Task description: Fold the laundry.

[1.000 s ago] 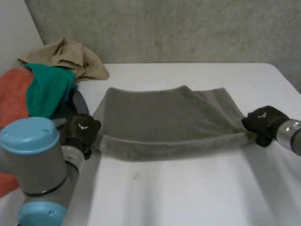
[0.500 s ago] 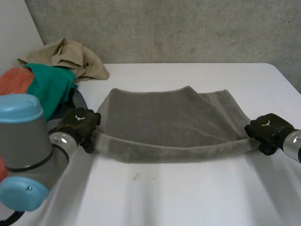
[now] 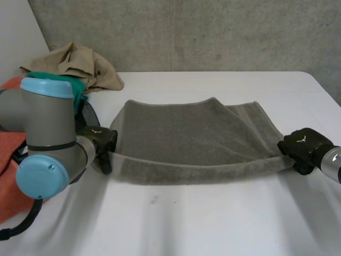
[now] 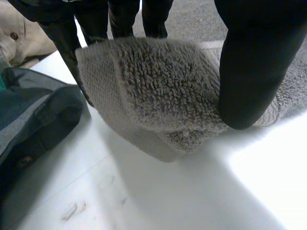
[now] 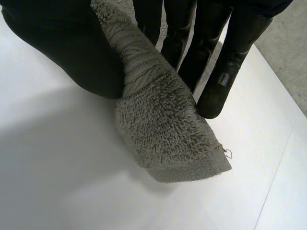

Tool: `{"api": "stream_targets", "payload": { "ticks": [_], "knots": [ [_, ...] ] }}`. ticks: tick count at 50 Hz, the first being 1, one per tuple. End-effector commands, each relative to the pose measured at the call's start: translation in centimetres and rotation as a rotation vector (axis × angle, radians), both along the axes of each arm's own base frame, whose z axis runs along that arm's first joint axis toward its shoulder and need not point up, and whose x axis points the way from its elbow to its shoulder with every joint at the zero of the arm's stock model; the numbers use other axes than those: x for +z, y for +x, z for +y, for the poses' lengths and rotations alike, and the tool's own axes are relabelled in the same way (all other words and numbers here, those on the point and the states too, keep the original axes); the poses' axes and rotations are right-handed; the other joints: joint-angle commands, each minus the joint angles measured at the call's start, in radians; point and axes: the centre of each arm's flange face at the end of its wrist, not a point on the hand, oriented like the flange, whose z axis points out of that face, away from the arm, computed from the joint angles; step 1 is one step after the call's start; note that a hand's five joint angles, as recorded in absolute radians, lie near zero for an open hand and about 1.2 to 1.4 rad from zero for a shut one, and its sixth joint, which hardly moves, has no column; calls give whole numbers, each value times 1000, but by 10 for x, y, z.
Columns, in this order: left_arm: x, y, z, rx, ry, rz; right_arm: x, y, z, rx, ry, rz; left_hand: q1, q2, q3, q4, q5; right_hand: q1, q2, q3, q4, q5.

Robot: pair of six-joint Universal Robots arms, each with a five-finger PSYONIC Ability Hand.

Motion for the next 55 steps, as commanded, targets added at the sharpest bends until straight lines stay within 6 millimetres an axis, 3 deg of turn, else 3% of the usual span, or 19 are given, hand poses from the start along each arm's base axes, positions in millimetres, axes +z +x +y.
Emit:
{"api": "stream_targets", "payload": {
  "ticks": [1,3,9,12,18,22,28,34,37,44,48,49,52,53,55],
  "knots": [
    [1,-2,3,3,-2,-11,2,-8,-5,-22,-6,3,553,576,576,573,577,424,224,216,207,236],
    [4,-5,8,-8,-9,-8,4,-11,-5,-28,-3,8,718,740,741,738,742,424,224,216,207,236],
    [25,-3,30,-32,-34,4,12,-22,-6,-29,0,57,718,741,741,738,742,424,224,216,207,236],
    [34,3,49,-40,-35,5,31,-34,-1,-43,11,102,718,741,741,738,742,424,224,216,207,236],
    [43,18,88,-72,-34,-20,48,-55,36,12,245,208,718,741,741,738,742,424,224,216,207,236],
    [37,28,107,-107,-12,-86,56,-65,53,54,349,231,718,741,741,738,742,424,224,216,207,236],
    [21,34,116,-161,17,-178,55,-68,50,40,314,220,718,741,741,738,742,424,224,216,207,236],
    [9,26,92,-123,-46,-194,35,-68,36,32,297,205,718,741,741,738,742,424,224,216,207,236],
    [3,19,74,-99,-75,-200,26,-57,26,66,276,220,718,741,741,738,742,424,224,216,207,236],
    [5,0,31,-51,-161,-184,28,-34,-4,63,162,250,718,741,741,738,742,424,224,216,207,236],
    [30,-20,-6,-30,-319,-116,49,-17,-35,40,-16,222,718,741,741,738,742,424,224,216,207,236],
    [45,-29,-22,-23,-407,-92,66,-9,-50,33,-120,199,718,741,741,738,742,424,224,216,207,236],
    [79,-41,-45,-14,-578,-63,100,4,-73,16,-301,141,718,741,741,738,742,424,224,216,207,236],
    [105,-47,-57,0,-703,-43,129,11,-85,-4,-434,89,718,741,741,738,742,424,224,216,207,236],
    [134,-51,-67,21,-841,-19,161,17,-95,-24,-568,22,718,741,741,738,742,424,224,216,207,236]
  ]
}}
